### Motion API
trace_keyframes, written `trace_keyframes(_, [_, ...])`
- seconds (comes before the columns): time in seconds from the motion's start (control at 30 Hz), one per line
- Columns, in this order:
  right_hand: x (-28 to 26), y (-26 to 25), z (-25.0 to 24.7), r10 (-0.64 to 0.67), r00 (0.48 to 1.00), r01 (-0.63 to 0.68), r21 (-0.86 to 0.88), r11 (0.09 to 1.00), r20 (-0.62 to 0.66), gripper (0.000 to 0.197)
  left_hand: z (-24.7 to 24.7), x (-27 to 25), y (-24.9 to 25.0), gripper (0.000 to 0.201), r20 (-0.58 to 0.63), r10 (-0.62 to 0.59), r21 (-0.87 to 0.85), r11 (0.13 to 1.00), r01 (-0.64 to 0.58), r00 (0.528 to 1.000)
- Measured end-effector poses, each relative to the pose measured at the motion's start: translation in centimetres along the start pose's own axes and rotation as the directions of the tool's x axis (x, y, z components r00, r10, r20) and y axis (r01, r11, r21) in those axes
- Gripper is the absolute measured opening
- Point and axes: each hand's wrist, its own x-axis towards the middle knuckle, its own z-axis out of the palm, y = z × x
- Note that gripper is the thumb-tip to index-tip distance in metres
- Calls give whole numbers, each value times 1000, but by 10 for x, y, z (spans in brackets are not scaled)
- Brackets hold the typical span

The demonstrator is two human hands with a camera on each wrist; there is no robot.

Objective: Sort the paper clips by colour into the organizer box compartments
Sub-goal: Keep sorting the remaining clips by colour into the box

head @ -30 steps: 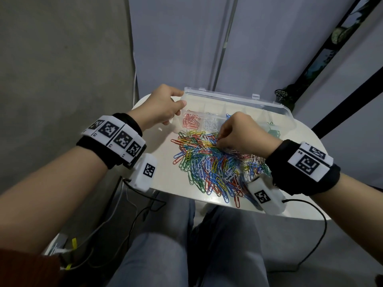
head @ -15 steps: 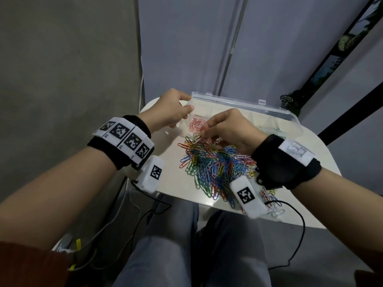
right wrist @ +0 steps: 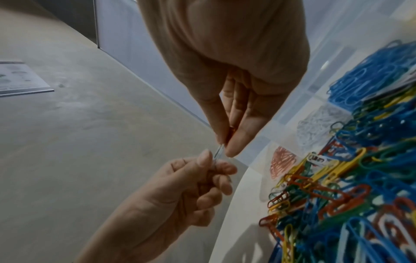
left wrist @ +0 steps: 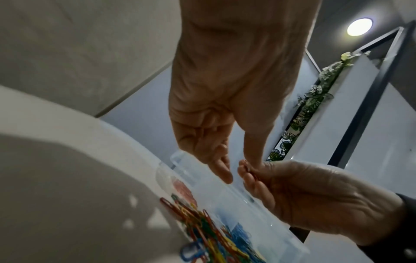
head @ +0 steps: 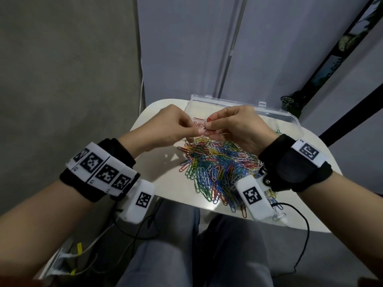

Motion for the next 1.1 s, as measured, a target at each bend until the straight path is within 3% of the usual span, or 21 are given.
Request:
trace_keyframes(0.1, [-1, -2, 2, -21, 1000, 21, -10, 1000, 19, 17, -1, 1, -1, 18, 2, -25, -109, 994, 25, 1000])
trace_keyframes(0.2, [-1, -11, -1, -91, 995, 88, -89, 992, -31, 18, -6, 1, -4, 14, 31, -59, -84, 995, 61, 998])
trace_keyframes(0.37, [21, -32, 6, -364, 922, 272, -446, 852, -133, 10, -5, -1, -13, 15, 59, -84, 92, 993, 79, 995])
trace_keyframes(0.5, [39, -36, 13, -321, 942, 216, -548, 808, -101, 15, -1, -1, -14, 13, 44, -60, 138, 989, 54, 997])
trace_keyframes(0.6, [34, -38, 4, -325, 941, 215, -572, 791, -96, 21, -5, 0, -15, 23, 1, 12, 226, 974, -12, 1000])
trace_keyframes(0.7, [14, -36, -22, -352, 931, 225, -597, 770, -102, 26, -3, -4, -10, 40, 91, 113, 236, 963, -132, 989])
trace_keyframes(0.8, [-16, -26, -57, -374, 922, 225, -646, 730, -101, 22, 10, -7, 0, 55, 210, 249, 281, 911, -302, 946])
trace_keyframes(0.87, [-36, -15, -80, -347, 934, 211, -648, 732, -87, 20, 24, -6, 8, 61, 303, 338, 314, 847, -429, 891])
trace_keyframes(0.93, [-55, -2, -99, -305, 952, 195, -696, 691, -37, 21, 41, -6, 18, 62, 407, 349, 363, 787, -500, 844])
trace_keyframes(1.0, [-71, 12, -114, -241, 969, 191, -782, 593, 53, 23, 57, -6, 28, 59, 486, 330, 411, 730, -546, 809])
trace_keyframes(1.1, [-90, 35, -130, -59, 982, 185, -847, 498, 180, 27, 78, -6, 40, 54, 544, 364, 411, 669, -619, 756])
